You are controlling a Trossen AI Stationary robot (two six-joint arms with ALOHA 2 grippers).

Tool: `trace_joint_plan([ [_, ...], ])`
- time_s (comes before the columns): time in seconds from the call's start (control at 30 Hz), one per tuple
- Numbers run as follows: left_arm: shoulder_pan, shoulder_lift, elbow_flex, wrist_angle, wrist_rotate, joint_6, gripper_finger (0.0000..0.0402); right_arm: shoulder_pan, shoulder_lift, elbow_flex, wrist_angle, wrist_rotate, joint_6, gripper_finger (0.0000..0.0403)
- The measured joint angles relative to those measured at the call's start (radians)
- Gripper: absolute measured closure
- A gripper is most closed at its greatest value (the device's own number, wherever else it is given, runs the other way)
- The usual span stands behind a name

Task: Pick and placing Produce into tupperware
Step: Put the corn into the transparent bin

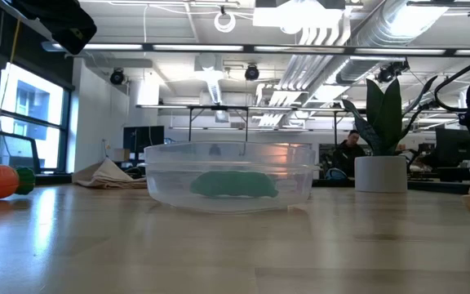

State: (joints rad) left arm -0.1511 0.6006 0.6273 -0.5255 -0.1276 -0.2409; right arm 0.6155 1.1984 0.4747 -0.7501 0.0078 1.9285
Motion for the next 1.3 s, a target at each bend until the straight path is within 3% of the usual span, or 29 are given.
trace_joint_plan([
  [0.2, 0.0, 0.0, 0.0, 0.0, 0.0, 0.0, 0.0396, 0.0, 0.0, 0.0, -0.001, -0.002, 0.0, 0.0378],
  [1.0, 0.0, 0.0, 0.0, 0.0, 0.0, 0.0, 0.0396, 0.0, -0.001, 0.001, 0.012, -0.003, -0.028, 0.0379],
  [1.17, 0.0, 0.0, 0.0, 0.0, 0.0, 0.0, 0.0396, 0.0, -0.003, 0.072, 0.021, 0.04, -0.09, 0.0379],
  [1.3, 0.0, 0.0, 0.0, 0.0, 0.0, 0.0, 0.0396, -0.001, -0.003, 0.187, -0.022, 0.134, -0.171, 0.0379],
])
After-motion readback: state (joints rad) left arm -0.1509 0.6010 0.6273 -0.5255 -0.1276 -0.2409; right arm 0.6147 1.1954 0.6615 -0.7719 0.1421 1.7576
